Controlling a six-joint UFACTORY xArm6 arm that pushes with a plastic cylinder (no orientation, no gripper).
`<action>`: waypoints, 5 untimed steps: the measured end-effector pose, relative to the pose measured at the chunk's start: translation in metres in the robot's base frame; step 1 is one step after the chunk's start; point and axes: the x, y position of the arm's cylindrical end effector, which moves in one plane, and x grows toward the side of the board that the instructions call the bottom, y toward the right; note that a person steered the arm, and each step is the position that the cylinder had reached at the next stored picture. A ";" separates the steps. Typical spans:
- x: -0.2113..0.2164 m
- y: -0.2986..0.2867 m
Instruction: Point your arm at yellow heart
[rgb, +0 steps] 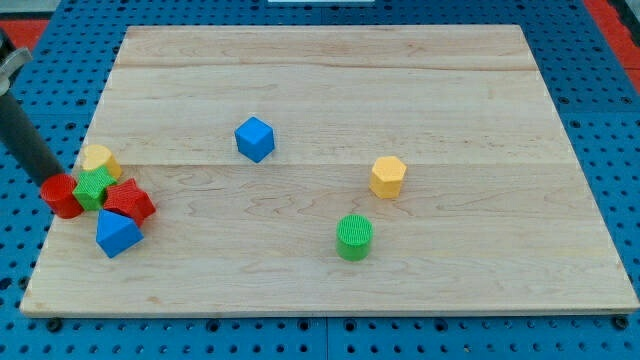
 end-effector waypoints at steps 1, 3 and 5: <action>0.016 0.000; 0.023 0.001; -0.077 0.022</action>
